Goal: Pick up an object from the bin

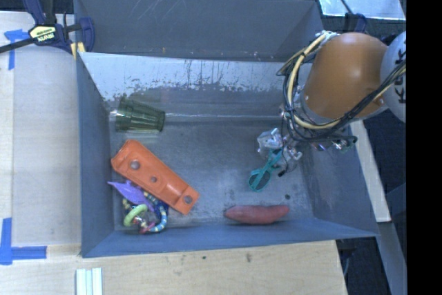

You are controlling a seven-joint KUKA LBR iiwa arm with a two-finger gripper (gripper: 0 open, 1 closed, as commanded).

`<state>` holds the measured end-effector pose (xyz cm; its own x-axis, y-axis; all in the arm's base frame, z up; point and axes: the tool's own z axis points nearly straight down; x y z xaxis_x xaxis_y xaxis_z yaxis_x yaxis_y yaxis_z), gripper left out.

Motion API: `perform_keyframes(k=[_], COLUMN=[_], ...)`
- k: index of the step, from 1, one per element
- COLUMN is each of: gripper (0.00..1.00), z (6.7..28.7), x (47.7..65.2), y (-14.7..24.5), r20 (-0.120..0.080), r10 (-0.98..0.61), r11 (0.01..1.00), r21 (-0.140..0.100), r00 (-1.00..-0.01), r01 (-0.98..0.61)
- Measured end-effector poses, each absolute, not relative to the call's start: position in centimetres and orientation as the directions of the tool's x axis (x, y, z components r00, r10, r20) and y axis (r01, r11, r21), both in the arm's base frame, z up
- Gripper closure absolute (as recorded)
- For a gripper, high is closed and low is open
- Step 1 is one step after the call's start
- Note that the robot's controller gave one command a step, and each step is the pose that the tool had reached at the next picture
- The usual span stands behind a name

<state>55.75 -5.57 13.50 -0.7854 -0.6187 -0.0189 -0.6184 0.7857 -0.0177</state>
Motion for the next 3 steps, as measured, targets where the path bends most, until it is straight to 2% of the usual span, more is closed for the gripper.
perform_keyframes(k=[1,2,3], gripper=[1.0,1.0,1.0], z=[17.4,23.6,25.2], x=[54.6,53.6,53.5], y=[-5.8,-5.8,-5.8], r20=[-0.011,-0.014,-0.014], r10=[-0.782,-0.749,-0.738], r11=[0.624,0.663,0.675], r21=[-0.01,-0.015,-0.014], r00=[-0.624,-0.663,-0.674], r01=[-0.782,-0.749,-0.738])
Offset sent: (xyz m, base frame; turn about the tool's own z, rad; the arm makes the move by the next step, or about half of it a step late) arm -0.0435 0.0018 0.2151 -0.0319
